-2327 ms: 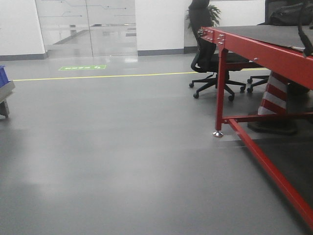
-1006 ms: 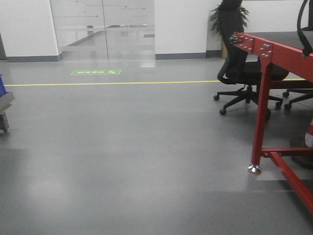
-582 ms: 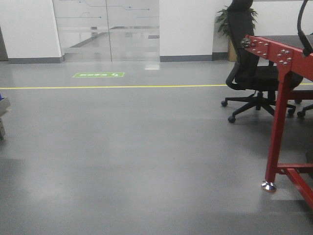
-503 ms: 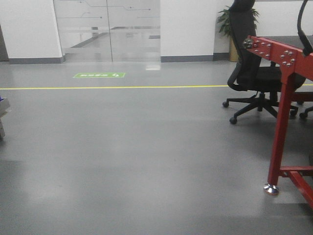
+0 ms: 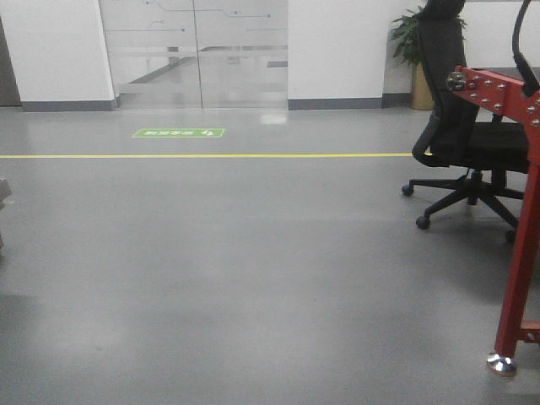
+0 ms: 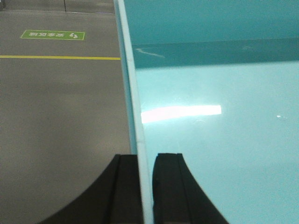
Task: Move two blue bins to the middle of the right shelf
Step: 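Drive across the open floor carrying the turquoise bin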
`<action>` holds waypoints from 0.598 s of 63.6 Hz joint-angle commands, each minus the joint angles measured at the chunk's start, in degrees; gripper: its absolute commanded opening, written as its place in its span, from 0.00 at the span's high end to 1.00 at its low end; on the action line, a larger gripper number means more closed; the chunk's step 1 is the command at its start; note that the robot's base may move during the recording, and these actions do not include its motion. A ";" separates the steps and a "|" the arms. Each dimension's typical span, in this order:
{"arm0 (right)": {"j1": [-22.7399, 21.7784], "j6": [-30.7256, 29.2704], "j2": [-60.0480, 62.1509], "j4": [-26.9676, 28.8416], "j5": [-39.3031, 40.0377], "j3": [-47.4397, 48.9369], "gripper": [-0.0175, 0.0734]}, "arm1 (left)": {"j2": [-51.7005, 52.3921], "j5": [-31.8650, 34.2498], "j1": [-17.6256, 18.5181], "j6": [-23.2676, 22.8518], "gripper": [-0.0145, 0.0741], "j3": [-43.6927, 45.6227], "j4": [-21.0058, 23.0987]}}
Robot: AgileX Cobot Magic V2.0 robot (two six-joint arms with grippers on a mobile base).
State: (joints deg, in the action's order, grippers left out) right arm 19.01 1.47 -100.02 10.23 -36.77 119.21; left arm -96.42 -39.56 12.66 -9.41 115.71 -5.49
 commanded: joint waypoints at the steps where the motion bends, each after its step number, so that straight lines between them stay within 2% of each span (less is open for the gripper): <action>1: 0.63 -0.55 1.24 3.56 7.31 1.11 0.98 | 1.08 5.12 0.64 0.39 0.96 0.52 0.62; 38: 0.63 -0.55 1.24 3.56 7.31 1.11 0.98 | 1.08 5.12 0.64 0.39 0.96 0.52 0.62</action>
State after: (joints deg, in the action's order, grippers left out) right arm 19.01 1.47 -100.02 10.23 -36.77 119.21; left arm -96.42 -39.56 12.66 -9.53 115.71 -5.49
